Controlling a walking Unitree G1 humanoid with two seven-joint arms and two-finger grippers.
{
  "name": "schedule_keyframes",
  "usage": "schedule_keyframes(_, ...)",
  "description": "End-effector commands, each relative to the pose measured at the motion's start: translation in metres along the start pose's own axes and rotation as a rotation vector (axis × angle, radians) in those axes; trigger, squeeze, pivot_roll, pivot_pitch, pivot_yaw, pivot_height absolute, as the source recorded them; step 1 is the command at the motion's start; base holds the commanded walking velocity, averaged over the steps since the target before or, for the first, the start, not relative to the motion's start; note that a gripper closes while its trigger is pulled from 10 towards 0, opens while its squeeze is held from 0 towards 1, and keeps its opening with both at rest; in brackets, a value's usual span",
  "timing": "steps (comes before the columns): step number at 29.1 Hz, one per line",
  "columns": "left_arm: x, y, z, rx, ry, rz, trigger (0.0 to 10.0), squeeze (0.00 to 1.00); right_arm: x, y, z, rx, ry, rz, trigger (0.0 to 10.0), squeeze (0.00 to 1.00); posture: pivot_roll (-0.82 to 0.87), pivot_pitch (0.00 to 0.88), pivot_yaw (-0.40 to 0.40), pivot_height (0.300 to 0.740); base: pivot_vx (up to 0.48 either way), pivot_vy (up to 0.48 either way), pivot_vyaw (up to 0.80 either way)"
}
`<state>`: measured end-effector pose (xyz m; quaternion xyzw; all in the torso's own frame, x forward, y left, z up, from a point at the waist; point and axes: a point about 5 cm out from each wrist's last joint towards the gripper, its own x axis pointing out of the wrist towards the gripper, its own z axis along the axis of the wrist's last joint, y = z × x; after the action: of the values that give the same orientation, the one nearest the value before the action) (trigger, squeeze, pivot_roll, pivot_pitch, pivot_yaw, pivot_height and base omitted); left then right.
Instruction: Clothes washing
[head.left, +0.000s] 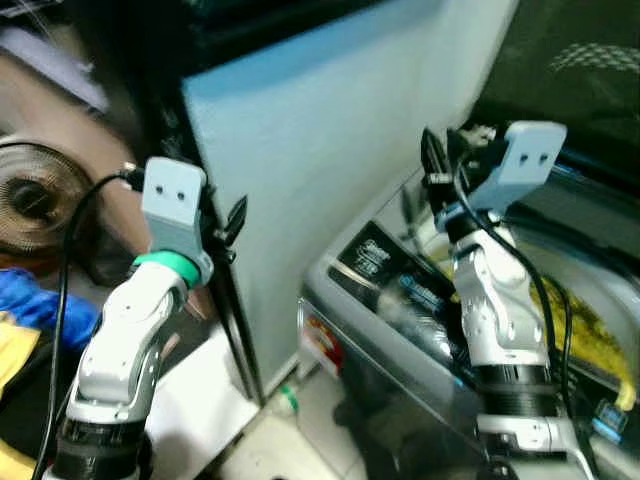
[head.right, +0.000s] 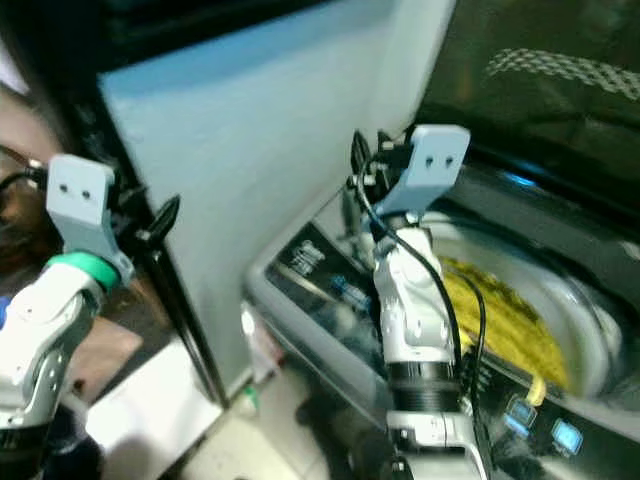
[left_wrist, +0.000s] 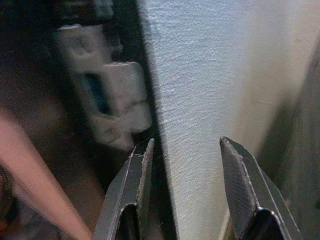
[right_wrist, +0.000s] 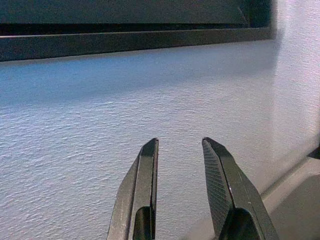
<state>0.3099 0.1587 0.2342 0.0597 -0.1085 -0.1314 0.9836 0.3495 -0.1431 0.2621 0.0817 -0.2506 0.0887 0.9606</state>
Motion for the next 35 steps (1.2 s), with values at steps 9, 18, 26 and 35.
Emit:
schedule_keyframes(9,-0.0017,-0.0005,-0.0024,0.003,-0.002,-0.004,10.0,0.0,-0.0025,-0.0055,-0.0005,-0.003,-0.008,-0.017,10.0,0.0,0.06,0.0,0.024,0.74,0.0,0.0,0.79)
schedule_keyframes(18,-0.0023,0.0006,-0.0022,0.003,-0.006,0.004,10.0,0.0,-0.0009,-0.0058,0.0,-0.008,-0.015,-0.009,10.0,0.0,0.06,0.0,0.019,0.74,0.0,0.0,0.79)
schedule_keyframes(26,-0.004,-0.0002,-0.0025,-0.001,-0.008,0.005,10.0,0.0,-0.0002,-0.0051,0.0002,-0.008,-0.015,-0.001,10.0,0.0,0.06,0.0,0.011,0.74,0.0,0.0,0.79)
schedule_keyframes(35,-0.0056,0.0013,-0.0034,-0.001,-0.006,0.013,10.0,0.0,-0.0001,-0.0054,-0.0006,-0.009,-0.012,0.003,10.0,0.0,0.06,0.0,0.007,0.74,0.0,0.0,0.79)
